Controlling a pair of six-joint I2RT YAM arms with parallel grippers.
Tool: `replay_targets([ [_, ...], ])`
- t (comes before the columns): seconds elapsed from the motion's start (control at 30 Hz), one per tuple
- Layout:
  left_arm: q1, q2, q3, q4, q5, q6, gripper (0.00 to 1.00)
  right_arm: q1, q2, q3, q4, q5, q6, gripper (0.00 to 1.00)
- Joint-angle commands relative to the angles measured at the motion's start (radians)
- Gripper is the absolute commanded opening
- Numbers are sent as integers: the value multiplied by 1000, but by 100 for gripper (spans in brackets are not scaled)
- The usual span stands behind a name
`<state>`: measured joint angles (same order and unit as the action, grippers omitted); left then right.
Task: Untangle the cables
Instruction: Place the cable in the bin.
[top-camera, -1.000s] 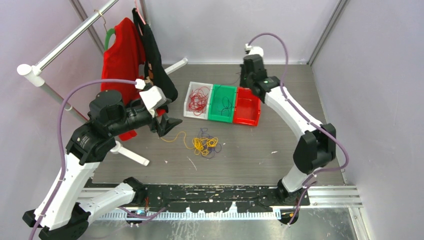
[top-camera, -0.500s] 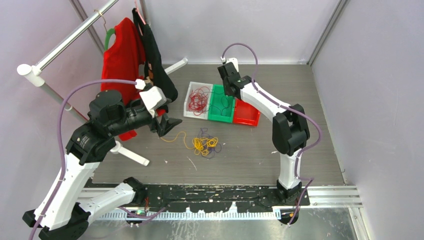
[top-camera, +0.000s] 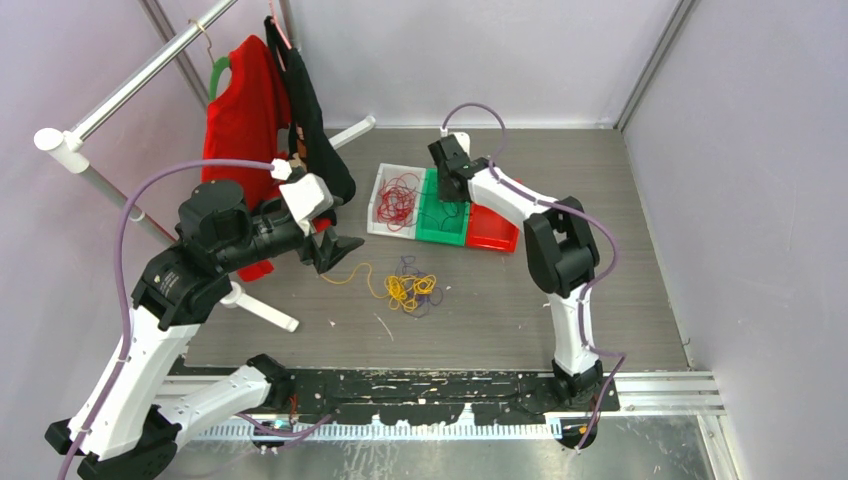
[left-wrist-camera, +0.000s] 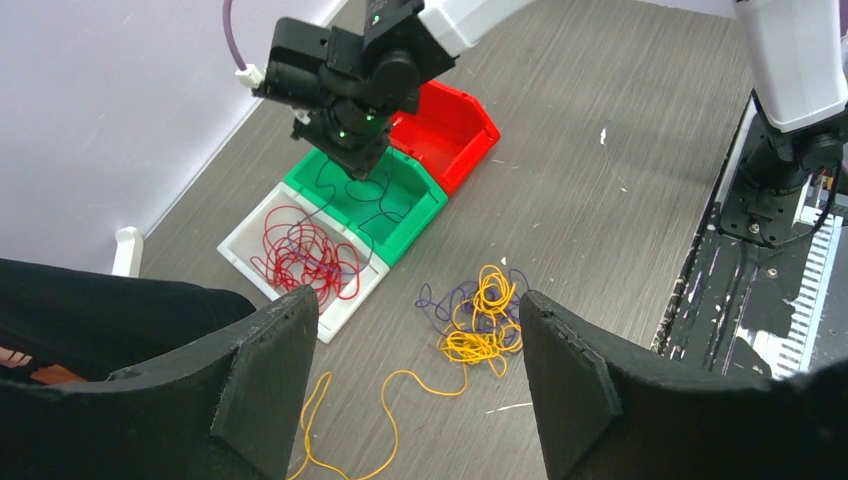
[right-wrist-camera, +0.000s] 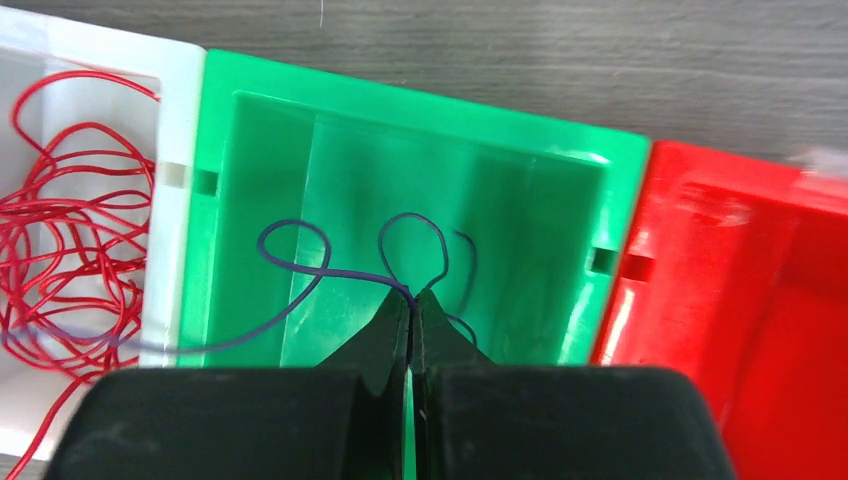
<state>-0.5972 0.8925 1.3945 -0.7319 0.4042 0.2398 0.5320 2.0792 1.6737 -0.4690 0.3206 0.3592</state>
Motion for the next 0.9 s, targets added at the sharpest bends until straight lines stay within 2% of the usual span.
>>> replay_targets([
  [0.0, 4, -10, 29, 21, 9, 12, 74, -13, 34, 92, -16, -54, 91, 8],
  [0.07, 4, -12, 28, 20, 9, 12, 74, -13, 31, 103, -26, -40, 88, 25],
  [0.17, 4, -15, 25, 20, 8, 16, 74, -18, -11, 89, -8, -22, 82, 40],
  [0.3, 4, -12, 21, 24, 10, 18, 74, -20, -76, 91, 4, -14, 58, 51],
  [0.53, 4, -12, 24, 27, 10, 21, 74, -21, -177, 66, 26, -31, 37, 60],
  [0.73, 4, -12, 28, 27, 12, 18, 74, -20, -192, 18, 39, -36, 34, 61],
  [0.8, 4, -13, 28, 25, 9, 20, 74, -18, -209, -13, 67, -45, 35, 58],
  [0.87, 4, -15, 27, 25, 7, 21, 74, -19, -208, -22, 82, -43, 47, 48],
])
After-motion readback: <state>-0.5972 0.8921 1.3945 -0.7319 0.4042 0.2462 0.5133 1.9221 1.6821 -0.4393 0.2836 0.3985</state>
